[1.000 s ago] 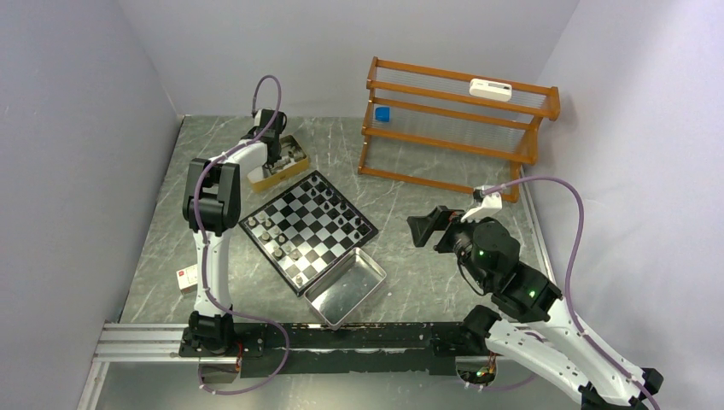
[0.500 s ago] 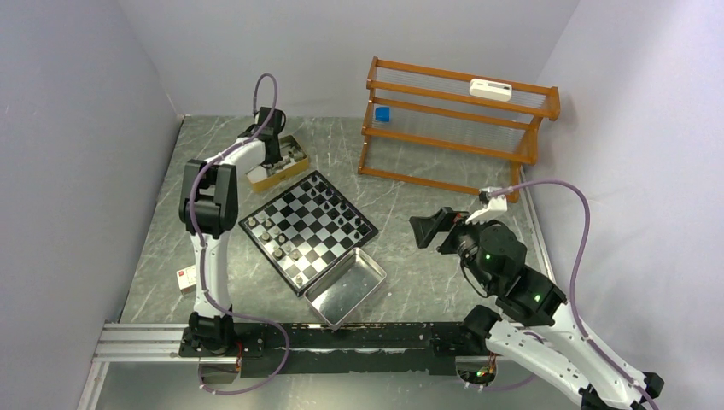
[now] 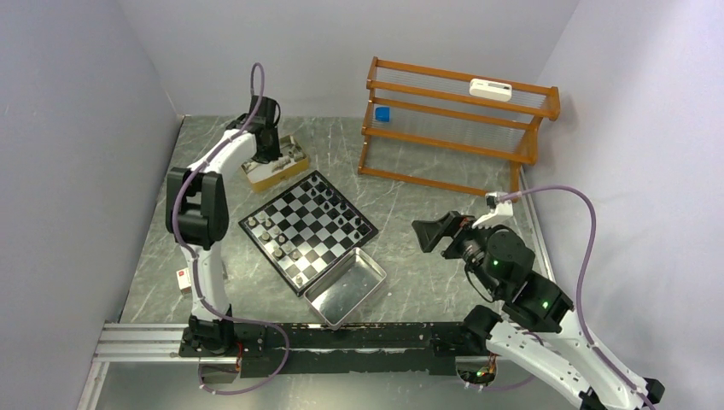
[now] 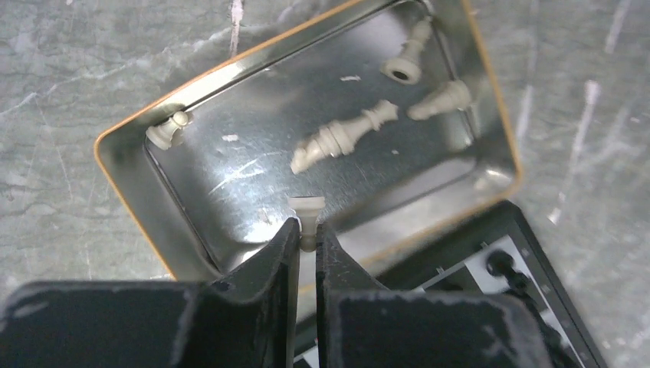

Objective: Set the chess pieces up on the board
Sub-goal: Pick up the chess piece from the storage box, then place the chess piece on the chessboard.

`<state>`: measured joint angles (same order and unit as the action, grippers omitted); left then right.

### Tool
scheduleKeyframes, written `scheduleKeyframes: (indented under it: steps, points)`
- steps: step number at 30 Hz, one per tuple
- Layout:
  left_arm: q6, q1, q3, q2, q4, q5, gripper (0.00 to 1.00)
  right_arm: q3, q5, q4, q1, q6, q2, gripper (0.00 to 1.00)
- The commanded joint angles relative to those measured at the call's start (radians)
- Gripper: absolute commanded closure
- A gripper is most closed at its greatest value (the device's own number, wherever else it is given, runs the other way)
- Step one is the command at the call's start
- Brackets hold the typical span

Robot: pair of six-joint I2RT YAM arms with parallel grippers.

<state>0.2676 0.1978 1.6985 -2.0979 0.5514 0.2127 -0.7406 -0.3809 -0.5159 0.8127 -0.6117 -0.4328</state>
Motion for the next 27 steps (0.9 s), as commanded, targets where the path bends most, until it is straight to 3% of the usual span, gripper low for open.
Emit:
scheduleKeyframes:
  steps: [1, 12, 18, 27]
  points:
    - [-0.026, -0.009, -0.007, 0.109, 0.073, -0.137, 0.87, -0.009, 0.003, -0.017, 0.001, -0.028, 0.022, 0.0]
    - [-0.071, -0.009, -0.118, 0.297, 0.181, -0.408, 0.88, 0.017, 0.041, 0.013, 0.002, -0.013, -0.049, 0.0]
    - [-0.09, -0.001, -0.231, 0.405, 0.205, -0.567, 0.87, 0.059, 0.122, 0.176, 0.002, 0.129, -0.115, 0.0]
    - [-0.125, 0.048, -0.36, 0.526, 0.278, -0.673, 0.86, 0.064, 0.328, 0.367, 0.001, 0.317, -0.308, 0.0]
